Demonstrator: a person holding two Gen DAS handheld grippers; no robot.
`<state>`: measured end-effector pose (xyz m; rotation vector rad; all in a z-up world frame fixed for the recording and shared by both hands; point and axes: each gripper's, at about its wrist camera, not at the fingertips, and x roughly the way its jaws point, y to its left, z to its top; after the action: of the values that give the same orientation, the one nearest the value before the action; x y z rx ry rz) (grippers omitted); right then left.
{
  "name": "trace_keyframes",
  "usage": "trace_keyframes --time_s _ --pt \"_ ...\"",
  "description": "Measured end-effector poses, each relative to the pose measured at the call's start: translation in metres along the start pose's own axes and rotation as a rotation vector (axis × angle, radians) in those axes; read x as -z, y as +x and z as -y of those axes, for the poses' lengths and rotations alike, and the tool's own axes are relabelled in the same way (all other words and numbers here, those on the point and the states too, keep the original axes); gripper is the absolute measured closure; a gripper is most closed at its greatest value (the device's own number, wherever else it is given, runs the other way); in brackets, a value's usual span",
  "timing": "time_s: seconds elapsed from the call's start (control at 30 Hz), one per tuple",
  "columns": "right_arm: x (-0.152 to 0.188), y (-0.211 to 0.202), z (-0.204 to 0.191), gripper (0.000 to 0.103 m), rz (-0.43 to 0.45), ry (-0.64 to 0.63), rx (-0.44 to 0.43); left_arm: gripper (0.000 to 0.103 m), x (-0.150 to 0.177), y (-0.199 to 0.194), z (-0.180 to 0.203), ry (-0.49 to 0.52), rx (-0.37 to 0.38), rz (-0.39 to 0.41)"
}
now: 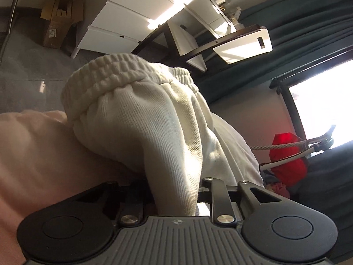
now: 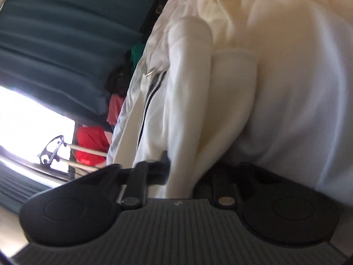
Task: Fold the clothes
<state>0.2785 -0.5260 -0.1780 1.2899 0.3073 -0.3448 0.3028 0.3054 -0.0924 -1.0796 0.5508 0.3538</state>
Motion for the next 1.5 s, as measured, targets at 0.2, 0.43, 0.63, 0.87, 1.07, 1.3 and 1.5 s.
trace_keyframes --time_s 0.2,0.43,0.63,0.87,1.07,1.3,1.5 --pt "-0.01 -0.024 -0.009 0.091 -0.013 -0.028 -0.01 0.089 -0.011 -0.04 0.029 0.109 -0.014 -0.002" --pt "-0.027 -0.079 0.0 0.092 -0.079 -0.022 -0.026 0.09 -0.009 -0.126 0.03 0.217 -0.052 0.004" --pt "-0.043 -0.139 0.016 0.092 -0.1 -0.038 -0.018 0.089 0.016 -0.217 -0.012 0.319 -0.091 -0.029" --pt "-0.051 -0.17 0.035 0.092 -0.129 -0.01 -0.008 0.088 0.053 -0.263 -0.08 0.37 -0.101 -0.077" --pt "-0.05 -0.168 0.05 0.092 -0.164 0.006 0.031 0.081 0.07 -0.274 -0.087 0.391 -0.109 -0.065" --pt "-0.048 -0.164 0.06 0.092 -0.195 0.0 0.026 0.032 0.086 -0.302 -0.08 0.536 -0.172 -0.094" --pt "-0.049 -0.153 0.067 0.088 -0.228 0.003 0.011 0.026 0.101 -0.329 -0.071 0.66 -0.205 -0.092"
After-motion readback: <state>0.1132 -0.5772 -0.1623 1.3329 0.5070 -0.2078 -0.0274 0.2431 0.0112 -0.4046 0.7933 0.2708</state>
